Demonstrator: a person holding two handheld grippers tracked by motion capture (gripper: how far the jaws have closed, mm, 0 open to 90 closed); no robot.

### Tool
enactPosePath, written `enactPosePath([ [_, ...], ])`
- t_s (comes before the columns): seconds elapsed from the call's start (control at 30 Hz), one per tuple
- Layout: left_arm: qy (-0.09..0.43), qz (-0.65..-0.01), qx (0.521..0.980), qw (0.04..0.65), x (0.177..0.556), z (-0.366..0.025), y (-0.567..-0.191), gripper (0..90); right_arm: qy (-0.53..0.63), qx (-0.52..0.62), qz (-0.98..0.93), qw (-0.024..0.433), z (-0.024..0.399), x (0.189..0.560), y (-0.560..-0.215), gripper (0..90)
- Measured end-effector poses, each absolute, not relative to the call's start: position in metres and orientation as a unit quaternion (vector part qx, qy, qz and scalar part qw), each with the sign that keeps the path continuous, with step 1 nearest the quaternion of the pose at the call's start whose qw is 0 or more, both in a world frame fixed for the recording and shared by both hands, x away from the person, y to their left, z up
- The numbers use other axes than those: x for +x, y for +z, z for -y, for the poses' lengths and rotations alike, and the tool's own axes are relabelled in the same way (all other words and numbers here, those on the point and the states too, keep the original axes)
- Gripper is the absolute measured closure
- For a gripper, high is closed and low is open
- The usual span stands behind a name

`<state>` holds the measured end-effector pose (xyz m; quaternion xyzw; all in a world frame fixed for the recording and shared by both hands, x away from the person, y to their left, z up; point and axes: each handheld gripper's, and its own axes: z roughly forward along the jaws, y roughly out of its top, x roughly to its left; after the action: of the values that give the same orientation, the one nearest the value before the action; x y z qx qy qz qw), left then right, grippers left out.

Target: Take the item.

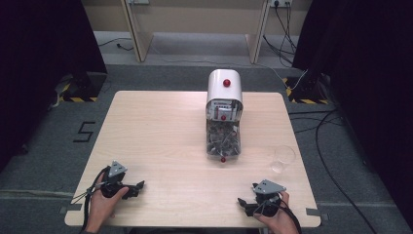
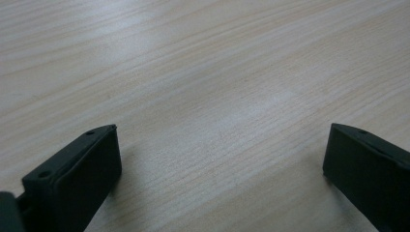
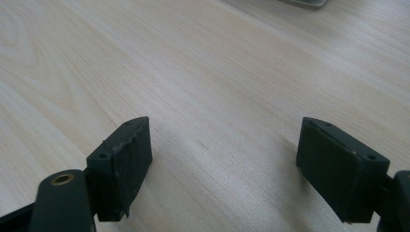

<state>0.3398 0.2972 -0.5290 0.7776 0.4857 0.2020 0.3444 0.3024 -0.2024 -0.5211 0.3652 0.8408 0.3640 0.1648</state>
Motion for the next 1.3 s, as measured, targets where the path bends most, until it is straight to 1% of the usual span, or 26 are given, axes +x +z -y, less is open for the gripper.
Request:
enactPosePath([
  [0.47, 0.202, -0.486, 0.778, 0.344, 0.34, -0.297, -0.529, 0.0, 0.364, 0.361, -0.843, 0.163, 0.203, 0.303, -0.521, 21.3],
  [0.6, 0.202, -0.486, 0.778, 0.344, 0.34, -0.297, -0.529, 0.0, 0.361, 0.355, -0.847, 0.16, 0.201, 0.302, -0.519, 26.7],
  [0.67, 0.202, -0.486, 0.778, 0.344, 0.34, -0.297, -0.529, 0.0, 0.361, 0.348, -0.847, 0.174, 0.2, 0.302, -0.515, 27.7],
  [0.8, 0.202, -0.486, 0.778, 0.344, 0.34, -0.297, -0.529, 0.0, 0.373, 0.348, -0.84, 0.184, 0.202, 0.302, -0.51, 30.2],
  [1.3, 0.202, -0.485, 0.778, 0.344, 0.34, -0.297, -0.529, 0.0, 0.378, 0.343, -0.838, 0.193, 0.198, 0.303, -0.507, 31.6],
])
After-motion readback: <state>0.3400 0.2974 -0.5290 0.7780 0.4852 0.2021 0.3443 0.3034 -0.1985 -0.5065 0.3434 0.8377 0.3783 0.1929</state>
